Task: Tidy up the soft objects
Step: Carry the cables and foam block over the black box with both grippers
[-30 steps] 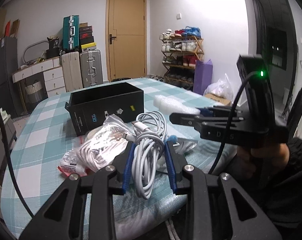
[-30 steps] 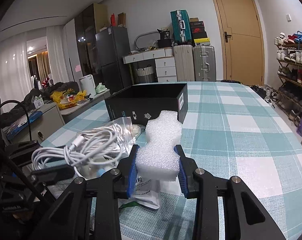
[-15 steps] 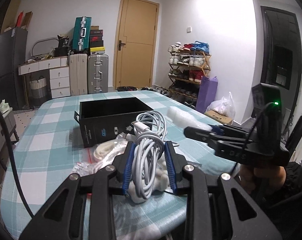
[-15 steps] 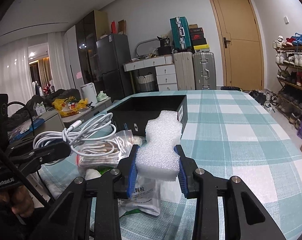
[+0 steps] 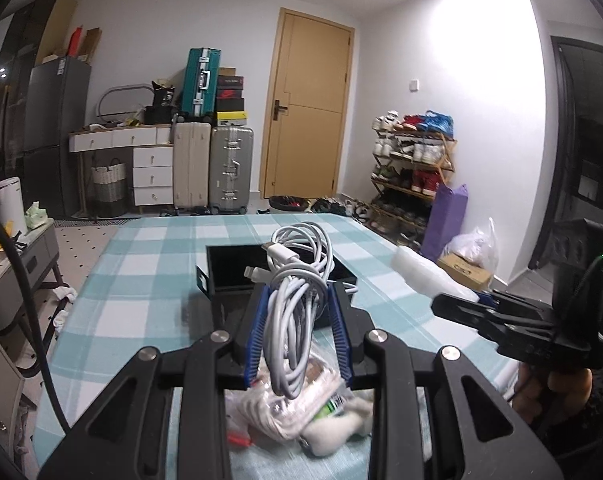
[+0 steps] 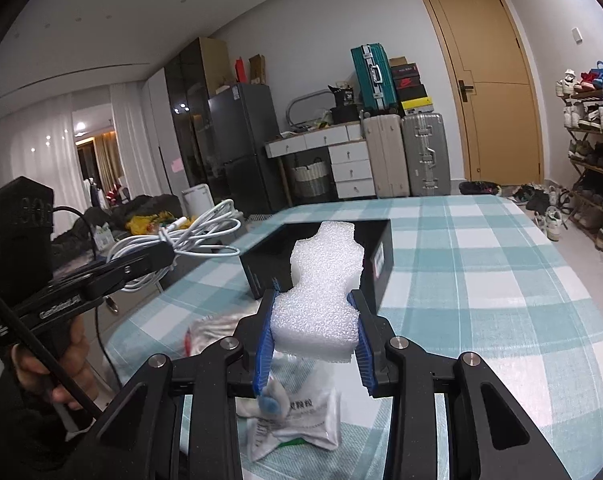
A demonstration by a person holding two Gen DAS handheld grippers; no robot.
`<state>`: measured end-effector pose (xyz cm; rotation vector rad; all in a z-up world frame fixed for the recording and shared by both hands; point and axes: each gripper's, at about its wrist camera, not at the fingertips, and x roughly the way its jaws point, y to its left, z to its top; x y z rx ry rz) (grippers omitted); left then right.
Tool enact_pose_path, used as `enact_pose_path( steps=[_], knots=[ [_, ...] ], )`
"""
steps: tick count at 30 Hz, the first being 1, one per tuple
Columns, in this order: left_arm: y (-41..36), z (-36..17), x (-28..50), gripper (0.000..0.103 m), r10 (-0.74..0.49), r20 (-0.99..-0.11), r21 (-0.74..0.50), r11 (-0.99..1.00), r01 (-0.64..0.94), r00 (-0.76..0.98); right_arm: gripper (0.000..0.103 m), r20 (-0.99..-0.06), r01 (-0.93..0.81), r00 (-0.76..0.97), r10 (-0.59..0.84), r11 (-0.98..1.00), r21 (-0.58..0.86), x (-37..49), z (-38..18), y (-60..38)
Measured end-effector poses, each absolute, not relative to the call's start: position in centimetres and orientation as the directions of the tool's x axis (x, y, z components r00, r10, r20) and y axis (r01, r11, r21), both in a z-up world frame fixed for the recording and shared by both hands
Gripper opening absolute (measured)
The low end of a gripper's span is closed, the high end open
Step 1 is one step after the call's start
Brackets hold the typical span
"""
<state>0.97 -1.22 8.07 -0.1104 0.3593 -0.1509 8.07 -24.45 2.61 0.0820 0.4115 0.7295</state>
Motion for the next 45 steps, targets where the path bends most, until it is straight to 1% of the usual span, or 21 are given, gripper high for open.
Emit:
enact_pose_path(
  steps=[7, 16, 28, 45],
  knots=[
    [0.0, 9.5, 2.5, 0.028, -0.135, -0.334, -0.134, 0.986, 0.095, 0.933, 0.035, -0.314, -0.663, 0.64, 0.701, 0.71, 0.237, 8.8, 5.5, -24.2],
    [0.9, 10.4, 5.2, 0.028, -0.123, -0.344, -0.141, 0.987, 0.079, 0.931, 0.035, -0.331, -0.676, 0.607, 0.723, 0.688, 0.263, 11.0, 7.5, -23.3],
    [1.4, 9.8, 9.9, 0.028, -0.11, -0.412, -0.143, 0.988, 0.055, 0.904, 0.035, -0.407, -0.657, 0.589, 0.698, 0.707, 0.261, 15.0, 7.8, -20.7],
    [1.2, 7.1, 15.4, 0.028, -0.114, -0.517, -0.142, 0.989, 0.046, 0.849, 0.035, -0.51, -0.656, 0.538, 0.672, 0.713, 0.248, 21.0, 5.3, -17.4]
  ],
)
